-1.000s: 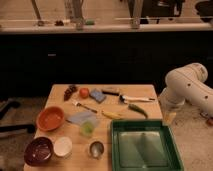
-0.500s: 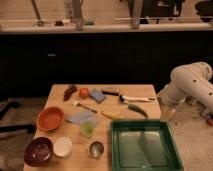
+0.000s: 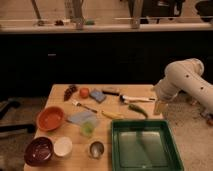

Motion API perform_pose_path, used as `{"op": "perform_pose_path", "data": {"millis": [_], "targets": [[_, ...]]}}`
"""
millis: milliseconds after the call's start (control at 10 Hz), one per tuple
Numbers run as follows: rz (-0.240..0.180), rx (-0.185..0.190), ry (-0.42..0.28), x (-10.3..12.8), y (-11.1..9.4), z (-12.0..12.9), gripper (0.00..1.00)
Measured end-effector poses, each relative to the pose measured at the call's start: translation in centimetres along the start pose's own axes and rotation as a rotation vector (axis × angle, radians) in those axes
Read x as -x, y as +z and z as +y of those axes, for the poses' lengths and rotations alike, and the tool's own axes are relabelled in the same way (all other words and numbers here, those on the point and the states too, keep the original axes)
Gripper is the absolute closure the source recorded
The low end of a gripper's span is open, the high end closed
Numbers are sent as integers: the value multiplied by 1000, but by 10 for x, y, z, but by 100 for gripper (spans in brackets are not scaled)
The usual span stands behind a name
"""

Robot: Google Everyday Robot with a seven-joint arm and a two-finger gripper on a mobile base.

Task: Wipe tray with brush

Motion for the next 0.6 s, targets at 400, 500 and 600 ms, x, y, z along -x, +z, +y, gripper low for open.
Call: {"op": "perform_pose_path", "data": {"millis": [400, 500, 600], "targets": [[50, -64, 3, 8, 19, -18, 20], [54, -84, 9, 8, 23, -23, 20], [61, -97, 12, 8, 29, -29, 20]]}}
